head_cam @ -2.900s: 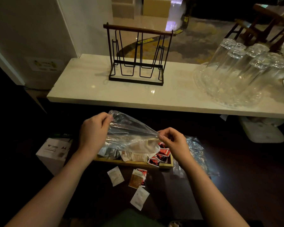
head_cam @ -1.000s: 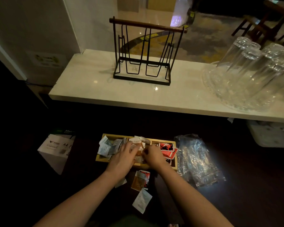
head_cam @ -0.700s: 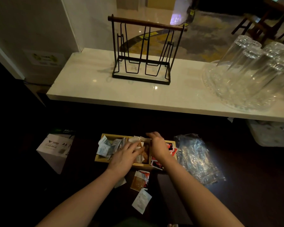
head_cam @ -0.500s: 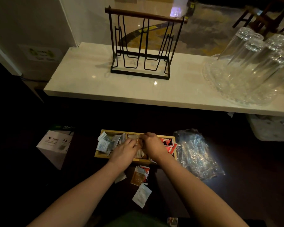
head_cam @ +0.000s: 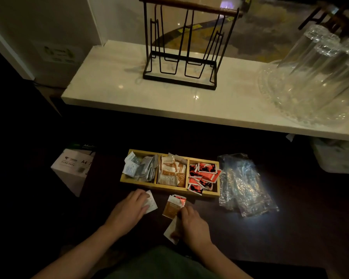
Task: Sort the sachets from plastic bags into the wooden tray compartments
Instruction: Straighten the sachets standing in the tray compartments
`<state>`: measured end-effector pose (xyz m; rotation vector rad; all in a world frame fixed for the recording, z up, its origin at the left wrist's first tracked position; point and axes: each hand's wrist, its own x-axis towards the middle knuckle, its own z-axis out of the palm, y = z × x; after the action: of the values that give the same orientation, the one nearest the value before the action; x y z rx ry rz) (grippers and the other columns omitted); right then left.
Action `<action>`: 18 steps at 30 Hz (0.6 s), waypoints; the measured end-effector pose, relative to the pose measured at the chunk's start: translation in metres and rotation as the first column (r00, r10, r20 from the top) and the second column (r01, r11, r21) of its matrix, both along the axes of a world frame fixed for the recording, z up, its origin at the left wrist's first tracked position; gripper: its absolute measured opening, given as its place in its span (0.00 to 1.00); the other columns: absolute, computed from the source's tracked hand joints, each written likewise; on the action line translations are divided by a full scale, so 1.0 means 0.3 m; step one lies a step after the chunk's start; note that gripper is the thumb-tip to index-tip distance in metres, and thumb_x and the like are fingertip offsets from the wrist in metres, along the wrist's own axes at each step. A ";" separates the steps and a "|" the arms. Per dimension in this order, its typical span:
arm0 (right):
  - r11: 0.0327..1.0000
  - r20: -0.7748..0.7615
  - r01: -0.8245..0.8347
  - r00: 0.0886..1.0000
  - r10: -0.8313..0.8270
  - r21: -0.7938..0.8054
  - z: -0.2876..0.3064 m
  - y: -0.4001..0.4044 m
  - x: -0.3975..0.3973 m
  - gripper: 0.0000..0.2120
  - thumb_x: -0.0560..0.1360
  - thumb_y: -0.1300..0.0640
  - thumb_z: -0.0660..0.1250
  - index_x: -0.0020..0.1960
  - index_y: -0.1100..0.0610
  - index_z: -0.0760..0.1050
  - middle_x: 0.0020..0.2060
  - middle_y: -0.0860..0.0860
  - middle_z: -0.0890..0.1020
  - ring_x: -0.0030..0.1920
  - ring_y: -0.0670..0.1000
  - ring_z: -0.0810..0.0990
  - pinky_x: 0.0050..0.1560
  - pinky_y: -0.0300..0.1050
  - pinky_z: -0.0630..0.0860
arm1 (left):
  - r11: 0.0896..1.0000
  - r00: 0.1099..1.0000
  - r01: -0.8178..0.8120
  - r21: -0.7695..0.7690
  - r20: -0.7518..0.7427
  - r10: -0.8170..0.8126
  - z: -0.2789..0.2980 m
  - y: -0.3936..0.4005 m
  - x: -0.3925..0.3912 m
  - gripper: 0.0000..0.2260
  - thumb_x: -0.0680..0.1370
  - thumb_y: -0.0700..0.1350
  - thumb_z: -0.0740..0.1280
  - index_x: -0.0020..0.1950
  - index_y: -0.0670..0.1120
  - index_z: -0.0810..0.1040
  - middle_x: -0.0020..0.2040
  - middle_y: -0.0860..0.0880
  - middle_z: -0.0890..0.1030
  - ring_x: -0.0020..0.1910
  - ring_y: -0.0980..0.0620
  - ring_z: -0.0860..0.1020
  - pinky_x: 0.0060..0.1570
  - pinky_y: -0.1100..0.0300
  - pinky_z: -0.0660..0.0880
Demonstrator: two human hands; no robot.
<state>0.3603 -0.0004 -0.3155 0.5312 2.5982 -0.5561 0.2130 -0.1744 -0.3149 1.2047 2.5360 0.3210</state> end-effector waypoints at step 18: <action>0.957 -0.140 0.126 0.976 -0.167 -0.263 0.059 0.051 -0.098 0.07 0.73 0.50 0.69 0.50 0.50 0.79 0.47 0.46 0.82 0.44 0.42 0.80 0.45 0.39 0.78 | 0.884 0.686 -0.467 0.015 0.637 0.352 0.054 0.105 -0.041 0.05 0.79 0.42 0.62 0.43 0.48 0.73 0.42 0.47 0.79 0.40 0.51 0.79 0.32 0.62 0.76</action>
<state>0.3309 0.0150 -0.2979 0.6188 2.5947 -1.0021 0.2008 -0.1429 -0.2988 0.4191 2.1614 0.9068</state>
